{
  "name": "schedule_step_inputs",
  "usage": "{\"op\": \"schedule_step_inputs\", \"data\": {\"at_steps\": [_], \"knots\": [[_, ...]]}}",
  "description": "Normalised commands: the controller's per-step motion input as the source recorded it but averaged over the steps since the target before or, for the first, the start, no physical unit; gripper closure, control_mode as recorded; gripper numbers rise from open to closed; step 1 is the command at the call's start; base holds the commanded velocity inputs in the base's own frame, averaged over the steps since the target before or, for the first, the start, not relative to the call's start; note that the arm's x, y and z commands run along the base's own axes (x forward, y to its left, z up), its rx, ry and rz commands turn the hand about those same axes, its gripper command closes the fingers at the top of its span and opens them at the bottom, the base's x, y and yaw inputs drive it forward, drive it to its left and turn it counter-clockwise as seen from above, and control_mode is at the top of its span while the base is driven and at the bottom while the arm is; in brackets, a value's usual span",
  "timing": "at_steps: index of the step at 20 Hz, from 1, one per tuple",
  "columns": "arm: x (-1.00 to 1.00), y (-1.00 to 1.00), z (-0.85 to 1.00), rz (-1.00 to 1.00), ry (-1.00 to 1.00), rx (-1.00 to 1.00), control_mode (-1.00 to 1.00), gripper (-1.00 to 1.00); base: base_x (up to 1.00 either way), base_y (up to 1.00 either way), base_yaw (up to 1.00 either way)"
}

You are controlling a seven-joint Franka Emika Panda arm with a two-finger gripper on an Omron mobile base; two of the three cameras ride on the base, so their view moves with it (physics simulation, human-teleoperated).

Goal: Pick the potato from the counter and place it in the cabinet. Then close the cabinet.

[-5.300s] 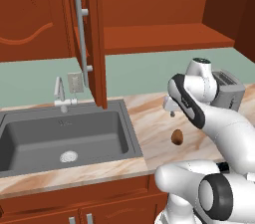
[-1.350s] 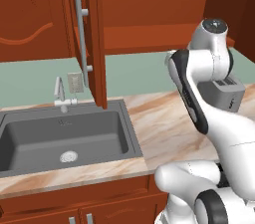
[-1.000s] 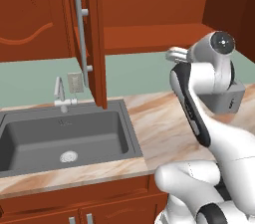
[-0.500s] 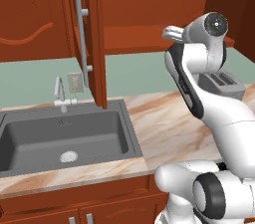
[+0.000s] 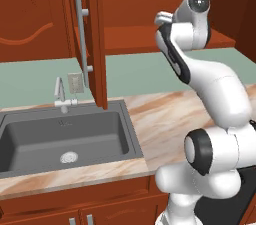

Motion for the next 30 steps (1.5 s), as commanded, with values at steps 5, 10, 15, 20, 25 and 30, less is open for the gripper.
{"op": "schedule_step_inputs", "data": {"at_steps": [5, 10, 15, 20, 25, 30], "knots": [[0.8, -0.01, 0.0, 0.0, 0.01, 0.0, -1.0, 1.0, 0.0, 0.0, 0.0], [0.71, 0.0, -0.02, 0.0, 0.05, 0.0, -1.0, 1.0, 0.0, 0.0, 0.0], [0.61, 0.0, -0.18, 0.0, 0.02, 0.0, -1.0, -1.0, 0.0, 0.0, 0.0], [0.37, 0.0, -0.18, 0.0, 0.0, 0.0, -1.0, -1.0, 0.0, 0.0, 0.0], [-0.1, 0.0, -0.15, 0.0, -0.19, 0.0, -1.0, -1.0, 0.0, 0.0, 0.0], [-0.48, 0.0, -0.01, 0.0, -0.25, 0.0, -1.0, -1.0, 0.0, 0.0, 0.0]]}}
